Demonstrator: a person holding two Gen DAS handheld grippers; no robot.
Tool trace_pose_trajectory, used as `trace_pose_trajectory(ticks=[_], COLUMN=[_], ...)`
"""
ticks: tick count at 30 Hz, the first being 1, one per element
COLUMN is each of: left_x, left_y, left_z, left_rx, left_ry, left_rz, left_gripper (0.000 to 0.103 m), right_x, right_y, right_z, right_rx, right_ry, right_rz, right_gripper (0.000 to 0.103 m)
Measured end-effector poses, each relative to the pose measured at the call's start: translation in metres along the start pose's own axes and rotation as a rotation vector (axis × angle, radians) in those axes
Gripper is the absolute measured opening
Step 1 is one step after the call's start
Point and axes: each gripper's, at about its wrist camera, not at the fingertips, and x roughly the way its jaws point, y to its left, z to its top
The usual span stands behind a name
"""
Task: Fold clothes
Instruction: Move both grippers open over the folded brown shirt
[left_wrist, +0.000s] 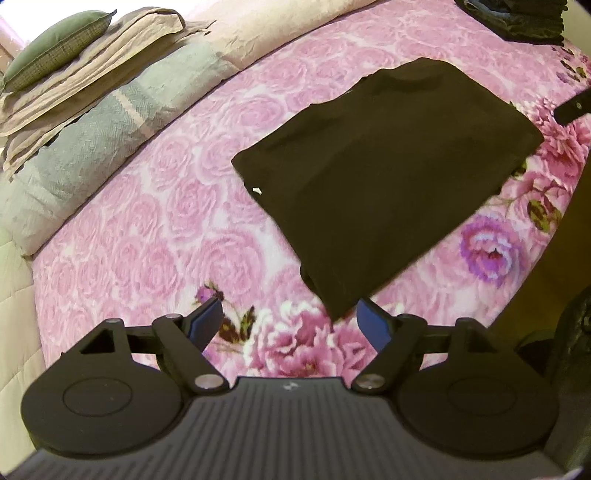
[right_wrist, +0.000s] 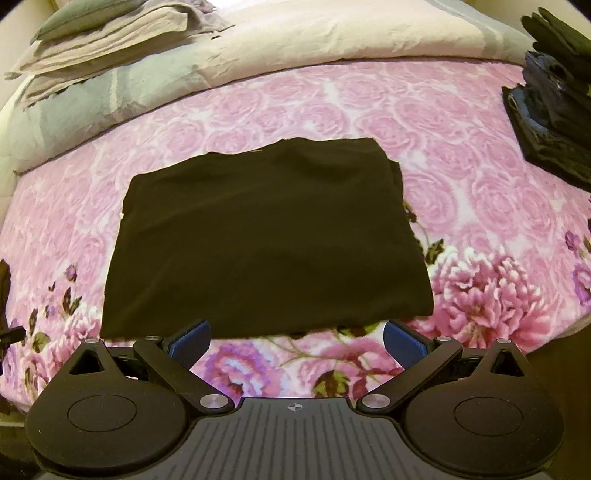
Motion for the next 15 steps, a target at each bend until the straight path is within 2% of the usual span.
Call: trace_pose_trajectory(ticks=[3,6,10,15], left_x=[-0.002,-0.002,0.013,0.057], left_y=[0.0,0.004,0.014,0.036], left_z=[-0.008,-0.015,-0.02,-0.021], left_rx=[0.019,0.082,0.223,0.496], left_ry=[0.005,-0.004,-0.029,-0.114], left_rz=[0.012,0.029,0.036,0.021], left_gripper=[0.078,0.081,0.083,0.083], right_x=[0.003,0.006,0.014,0.032], right_y=[0.009,0.028,0.061,0.121], right_z=[-0.002,-0.005,-0.006,-0.011], right_rx=[-0.045,-0.129,-0.185,-0.27], right_ry=[-0.014,-0.031,-0.034,-0.053], right_rz=[0.012,0.016,0.033,0.029], right_gripper=[0.102,0.102,0.102,0.102])
